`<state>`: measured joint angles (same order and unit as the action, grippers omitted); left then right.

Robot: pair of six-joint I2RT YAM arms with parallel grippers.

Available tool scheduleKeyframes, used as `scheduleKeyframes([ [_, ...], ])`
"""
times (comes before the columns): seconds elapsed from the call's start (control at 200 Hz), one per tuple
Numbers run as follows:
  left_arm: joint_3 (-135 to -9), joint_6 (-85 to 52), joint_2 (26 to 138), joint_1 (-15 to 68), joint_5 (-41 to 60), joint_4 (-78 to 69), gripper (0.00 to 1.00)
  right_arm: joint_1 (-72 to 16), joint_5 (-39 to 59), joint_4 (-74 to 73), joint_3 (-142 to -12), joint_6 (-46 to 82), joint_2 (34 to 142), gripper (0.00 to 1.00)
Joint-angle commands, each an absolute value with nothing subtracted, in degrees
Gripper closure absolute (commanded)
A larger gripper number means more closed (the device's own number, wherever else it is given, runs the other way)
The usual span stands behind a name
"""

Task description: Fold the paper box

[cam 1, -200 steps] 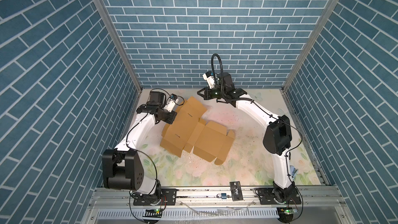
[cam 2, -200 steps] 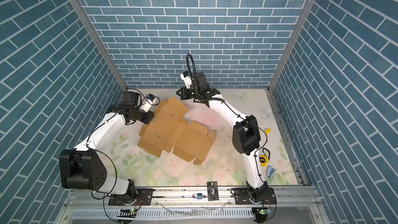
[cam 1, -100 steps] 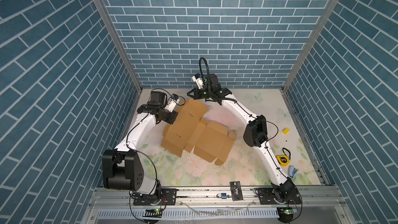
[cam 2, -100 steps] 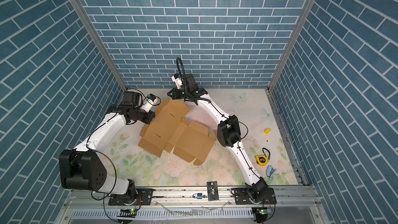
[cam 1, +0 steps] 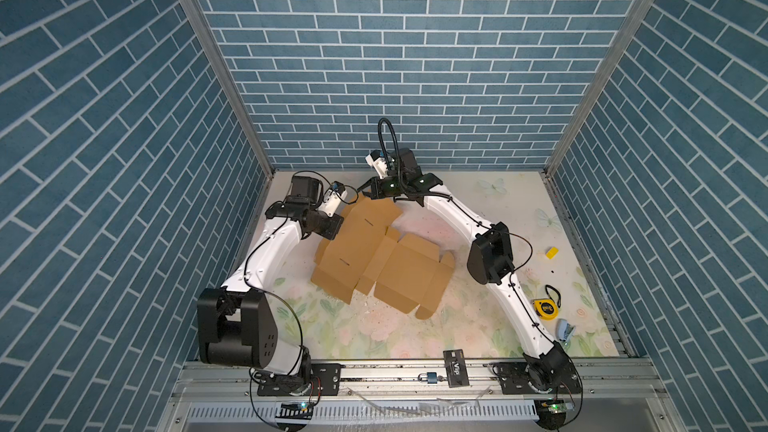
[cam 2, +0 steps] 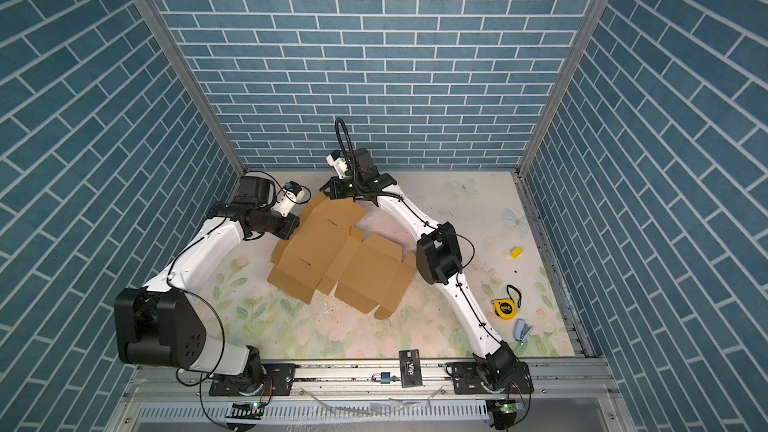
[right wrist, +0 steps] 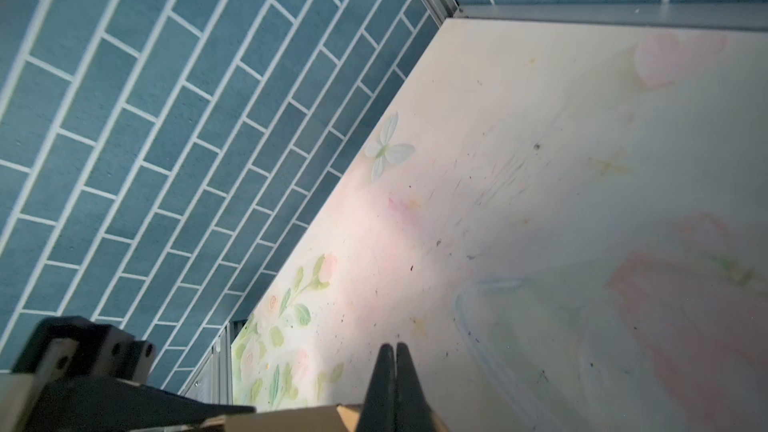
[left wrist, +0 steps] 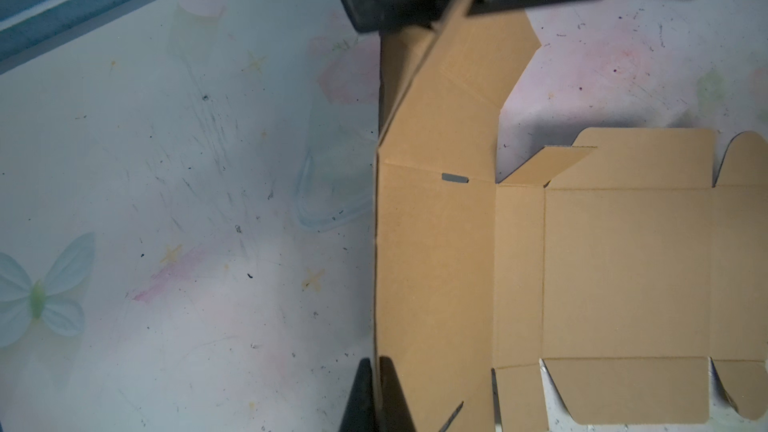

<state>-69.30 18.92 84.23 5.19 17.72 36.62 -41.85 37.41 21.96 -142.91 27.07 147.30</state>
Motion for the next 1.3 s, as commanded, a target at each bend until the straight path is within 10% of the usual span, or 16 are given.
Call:
scheduleKeyframes([
  [0.0, -69.36, 18.83, 83.80, 5.45, 18.37, 36.90, 1.00, -42.63, 38.87, 23.03, -142.68, 24.60, 143.08, 1.00],
  [1.295, -68.72, 18.74, 84.67, 6.28, 17.93, 36.27, 1.00, -47.14, 38.92, 12.56, -118.43, 25.48, 131.07, 1.00],
])
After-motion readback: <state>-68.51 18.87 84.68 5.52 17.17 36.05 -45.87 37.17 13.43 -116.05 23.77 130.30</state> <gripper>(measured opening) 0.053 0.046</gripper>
